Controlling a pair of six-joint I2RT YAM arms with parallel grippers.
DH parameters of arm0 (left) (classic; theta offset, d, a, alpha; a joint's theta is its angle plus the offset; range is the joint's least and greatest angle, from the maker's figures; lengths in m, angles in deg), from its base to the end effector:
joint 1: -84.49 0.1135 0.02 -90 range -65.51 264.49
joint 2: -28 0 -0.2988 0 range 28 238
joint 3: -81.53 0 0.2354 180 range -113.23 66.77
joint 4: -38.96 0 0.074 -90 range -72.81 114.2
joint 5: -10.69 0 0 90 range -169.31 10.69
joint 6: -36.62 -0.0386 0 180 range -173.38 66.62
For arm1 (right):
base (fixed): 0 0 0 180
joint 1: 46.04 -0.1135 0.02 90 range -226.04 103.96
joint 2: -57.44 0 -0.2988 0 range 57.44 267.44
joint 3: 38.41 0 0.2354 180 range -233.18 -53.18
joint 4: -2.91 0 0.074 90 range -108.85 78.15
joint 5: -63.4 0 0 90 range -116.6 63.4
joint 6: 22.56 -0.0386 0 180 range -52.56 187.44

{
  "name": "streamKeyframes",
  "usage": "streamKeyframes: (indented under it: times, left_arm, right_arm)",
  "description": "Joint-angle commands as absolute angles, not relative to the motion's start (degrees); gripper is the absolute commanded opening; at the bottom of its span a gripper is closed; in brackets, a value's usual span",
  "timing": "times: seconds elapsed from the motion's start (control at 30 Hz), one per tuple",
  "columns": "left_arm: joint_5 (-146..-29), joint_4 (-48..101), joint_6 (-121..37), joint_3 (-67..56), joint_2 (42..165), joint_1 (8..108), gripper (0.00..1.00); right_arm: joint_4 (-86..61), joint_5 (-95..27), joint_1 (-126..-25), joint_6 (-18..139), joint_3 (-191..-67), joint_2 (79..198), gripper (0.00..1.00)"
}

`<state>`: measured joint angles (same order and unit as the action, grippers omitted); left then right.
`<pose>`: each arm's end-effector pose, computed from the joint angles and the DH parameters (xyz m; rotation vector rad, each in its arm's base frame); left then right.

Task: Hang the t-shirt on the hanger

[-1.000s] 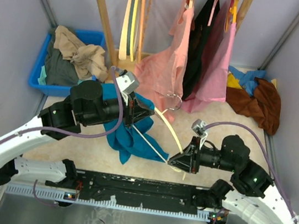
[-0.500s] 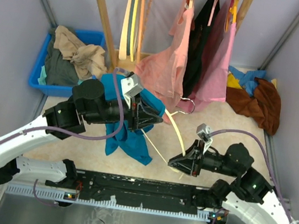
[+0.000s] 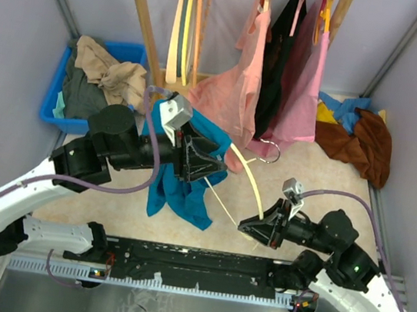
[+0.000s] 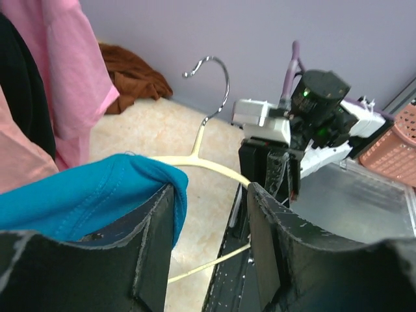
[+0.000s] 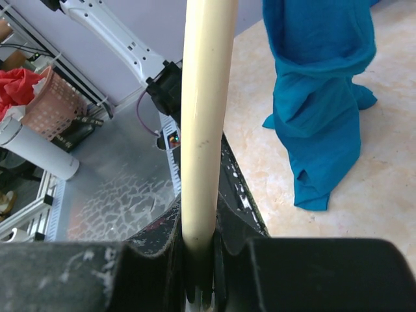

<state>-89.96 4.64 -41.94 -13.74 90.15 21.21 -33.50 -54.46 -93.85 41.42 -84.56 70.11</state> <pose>0.0788 -0.1725 0.5040 0.8880 1.4701 -1.1431 0.0087 0.0364 0.3034 -0.7382 1.6460 1.3502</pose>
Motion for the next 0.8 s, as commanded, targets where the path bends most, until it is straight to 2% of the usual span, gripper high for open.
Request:
streamKeyframes:
  times: [0.0, 0.13, 0.2, 0.23, 0.27, 0.33, 0.47, 0.77]
  left_arm:
    - [-90.2, 4.0, -43.8, -19.0, 90.0, 20.5, 0.53]
    - [-84.7, 3.2, -44.4, -19.4, 87.4, 20.5, 0.56]
    - [-83.6, 3.6, -44.7, -19.1, 85.8, 20.5, 0.63]
    - [-83.2, 3.6, -44.8, -19.0, 85.4, 20.5, 0.71]
    - [-82.9, 3.4, -44.9, -19.2, 85.2, 20.5, 0.73]
    - [-83.4, 2.6, -45.5, -20.1, 85.5, 20.5, 0.61]
    - [-78.7, -1.8, -45.3, -22.4, 86.1, 20.5, 0.62]
    - [-50.9, -7.1, -40.3, -12.9, 73.8, 20.5, 0.61]
  right_arm:
    - [-23.3, -52.6, -93.6, 42.3, -84.1, 67.1, 0.00]
    - [-22.5, -52.2, -93.6, 42.0, -83.3, 64.5, 0.00]
    - [-22.4, -52.1, -93.6, 41.9, -83.1, 63.6, 0.00]
    - [-22.3, -52.1, -93.6, 41.8, -82.9, 63.2, 0.00]
    - [-22.1, -52.1, -93.6, 41.7, -82.9, 62.9, 0.00]
    - [-21.7, -52.1, -93.6, 41.7, -82.9, 62.4, 0.00]
    - [-22.3, -51.9, -93.6, 42.1, -83.8, 61.9, 0.00]
    - [-29.5, -51.0, -93.6, 44.7, -89.4, 61.4, 0.00]
